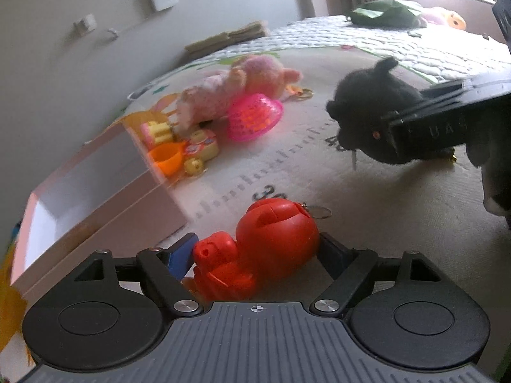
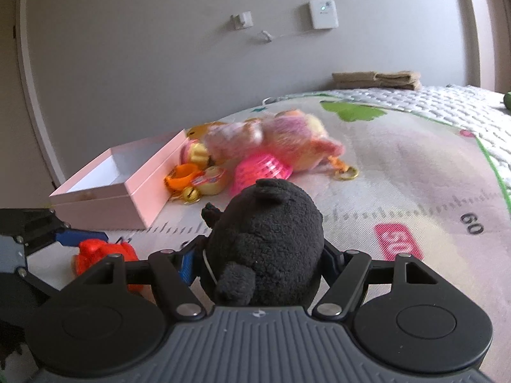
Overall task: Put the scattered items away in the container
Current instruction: 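Lift the black plush mouse with the right gripper while left gripper lifts the red toy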
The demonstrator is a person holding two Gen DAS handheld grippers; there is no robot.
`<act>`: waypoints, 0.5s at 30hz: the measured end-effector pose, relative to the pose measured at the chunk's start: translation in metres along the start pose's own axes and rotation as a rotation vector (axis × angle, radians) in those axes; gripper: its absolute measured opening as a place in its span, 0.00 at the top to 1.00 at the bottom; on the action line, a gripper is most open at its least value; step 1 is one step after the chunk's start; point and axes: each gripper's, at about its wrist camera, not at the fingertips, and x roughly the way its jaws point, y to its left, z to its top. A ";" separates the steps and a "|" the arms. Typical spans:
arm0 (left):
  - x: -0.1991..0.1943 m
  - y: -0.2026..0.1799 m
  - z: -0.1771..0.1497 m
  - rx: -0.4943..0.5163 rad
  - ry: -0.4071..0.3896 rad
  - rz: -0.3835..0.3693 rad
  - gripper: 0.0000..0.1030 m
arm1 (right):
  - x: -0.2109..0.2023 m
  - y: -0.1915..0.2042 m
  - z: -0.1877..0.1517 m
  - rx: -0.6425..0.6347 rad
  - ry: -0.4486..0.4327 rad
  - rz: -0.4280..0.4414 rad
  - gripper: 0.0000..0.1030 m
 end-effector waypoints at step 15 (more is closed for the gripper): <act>-0.075 0.067 -0.063 -0.222 -0.018 0.066 0.18 | -0.016 0.097 -0.014 -0.062 0.127 0.115 0.31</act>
